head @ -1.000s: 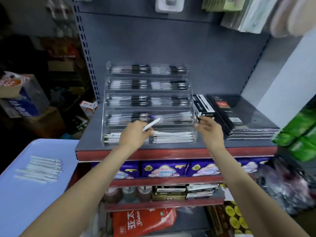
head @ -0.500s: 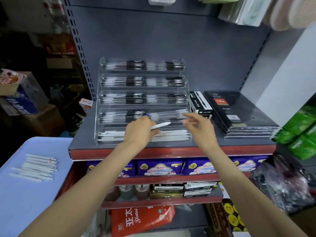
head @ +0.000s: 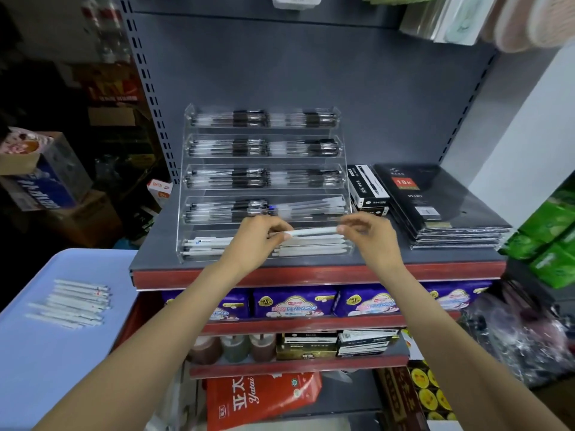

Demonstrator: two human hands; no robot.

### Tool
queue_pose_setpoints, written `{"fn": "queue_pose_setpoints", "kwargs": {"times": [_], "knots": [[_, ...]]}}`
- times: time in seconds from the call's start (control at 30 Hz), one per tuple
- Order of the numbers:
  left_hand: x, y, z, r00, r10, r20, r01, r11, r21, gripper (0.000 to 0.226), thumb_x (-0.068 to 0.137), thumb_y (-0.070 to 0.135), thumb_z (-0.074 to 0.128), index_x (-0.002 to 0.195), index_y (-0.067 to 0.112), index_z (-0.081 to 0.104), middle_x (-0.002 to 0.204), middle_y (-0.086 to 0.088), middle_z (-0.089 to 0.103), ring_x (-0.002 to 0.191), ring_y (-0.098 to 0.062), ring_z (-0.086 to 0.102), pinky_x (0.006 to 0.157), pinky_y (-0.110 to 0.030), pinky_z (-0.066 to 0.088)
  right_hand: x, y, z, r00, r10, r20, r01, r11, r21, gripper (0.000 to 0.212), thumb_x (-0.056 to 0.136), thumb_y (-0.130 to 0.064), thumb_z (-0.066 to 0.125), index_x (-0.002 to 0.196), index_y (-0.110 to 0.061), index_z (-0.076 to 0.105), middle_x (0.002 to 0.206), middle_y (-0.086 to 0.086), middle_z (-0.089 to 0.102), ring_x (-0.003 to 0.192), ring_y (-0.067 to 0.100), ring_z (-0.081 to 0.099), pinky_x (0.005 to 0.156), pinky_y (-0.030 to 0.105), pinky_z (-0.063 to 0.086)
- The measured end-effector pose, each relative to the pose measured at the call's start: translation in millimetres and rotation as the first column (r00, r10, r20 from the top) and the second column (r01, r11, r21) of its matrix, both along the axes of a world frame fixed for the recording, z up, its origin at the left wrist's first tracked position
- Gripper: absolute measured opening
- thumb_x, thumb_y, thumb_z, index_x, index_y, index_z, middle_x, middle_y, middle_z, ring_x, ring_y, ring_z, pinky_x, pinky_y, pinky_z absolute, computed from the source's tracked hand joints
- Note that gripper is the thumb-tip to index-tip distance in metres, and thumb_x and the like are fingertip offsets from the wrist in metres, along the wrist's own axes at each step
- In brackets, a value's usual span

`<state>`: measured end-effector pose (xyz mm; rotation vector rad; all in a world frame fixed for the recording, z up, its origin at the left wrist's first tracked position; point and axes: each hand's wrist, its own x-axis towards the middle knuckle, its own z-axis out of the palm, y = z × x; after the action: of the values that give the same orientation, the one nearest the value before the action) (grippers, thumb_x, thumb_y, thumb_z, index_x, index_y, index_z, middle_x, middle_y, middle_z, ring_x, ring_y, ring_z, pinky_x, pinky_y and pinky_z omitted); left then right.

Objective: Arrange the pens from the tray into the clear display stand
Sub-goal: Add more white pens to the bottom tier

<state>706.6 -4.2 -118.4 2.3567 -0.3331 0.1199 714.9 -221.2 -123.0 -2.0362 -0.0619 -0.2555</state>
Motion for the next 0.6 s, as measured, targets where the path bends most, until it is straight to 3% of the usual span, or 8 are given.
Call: {"fn": "queue_pose_setpoints", "kwargs": {"times": [0.03,0.1,0.17,0.37,0.5,0.6], "knots": [[2,-3,-3,1.000,0.016,0.005,-0.016,0.999,0.034,0.017,0.089,0.018,0.061,0.104,0.013,0.070,0.101,0.000,0.070,0.093,-0.011,0.062,0.086,-0.019,0.042,1,-2,-2,0.998,-0.058,0.019,0.059,0.997,-0.045,0.015,0.082,-0.014,0.069,0.096,-0.016,0.066,0.099,0.004,0.066,0.079,0.007,0.060,0.075,0.010,0.046],[6,-7,-10,0.999,0.043,0.002,-0.043,0.993,0.109,0.018,0.089,0.019,0.061,0.105,0.015,0.070,0.106,-0.002,0.069,0.096,-0.018,0.063,0.090,-0.032,0.048,2,-6,-5,0.992,-0.126,0.011,0.126,0.990,-0.065,0.032,0.084,-0.017,0.068,0.114,-0.013,0.061,0.110,0.007,0.062,0.089,0.011,0.058,0.085,0.021,0.047],[8,-11,-14,0.998,0.056,0.014,-0.058,0.983,0.172,0.019,0.089,0.020,0.061,0.106,0.018,0.070,0.105,-0.003,0.069,0.099,-0.022,0.061,0.088,-0.040,0.049,1,-10,-6,0.991,-0.117,-0.064,0.114,0.993,-0.041,0.044,0.085,-0.017,0.067,0.126,-0.011,0.054,0.117,0.009,0.060,0.098,0.013,0.056,0.092,0.029,0.047],[12,-21,-13,0.997,0.059,0.051,-0.070,0.962,0.264,0.023,0.089,0.023,0.061,0.111,0.018,0.068,0.111,-0.006,0.057,0.109,-0.022,0.050,0.087,-0.038,0.047,-4,-7,-9,0.984,-0.068,-0.166,0.064,0.997,-0.031,0.049,0.087,-0.015,0.065,0.133,-0.010,0.048,0.120,0.010,0.059,0.098,0.013,0.056,0.086,0.024,0.044],[16,-23,-11,0.999,0.038,0.005,-0.038,0.965,0.260,0.024,0.090,0.024,0.060,0.111,0.017,0.069,0.114,-0.004,0.061,0.114,-0.022,0.050,0.091,-0.038,0.046,-4,-6,-10,0.983,-0.071,-0.167,0.065,0.997,-0.041,0.046,0.088,-0.010,0.062,0.132,-0.010,0.050,0.120,0.010,0.061,0.097,0.013,0.056,0.081,0.022,0.044],[18,-21,-11,1.000,-0.005,-0.006,0.006,0.967,0.257,0.024,0.091,0.024,0.059,0.111,0.015,0.069,0.111,-0.005,0.063,0.113,-0.023,0.050,0.095,-0.038,0.044,-3,-4,-10,0.980,-0.107,-0.168,0.094,0.992,-0.080,0.046,0.089,-0.010,0.061,0.133,-0.010,0.049,0.122,0.011,0.060,0.100,0.015,0.058,0.085,0.024,0.045]]}}
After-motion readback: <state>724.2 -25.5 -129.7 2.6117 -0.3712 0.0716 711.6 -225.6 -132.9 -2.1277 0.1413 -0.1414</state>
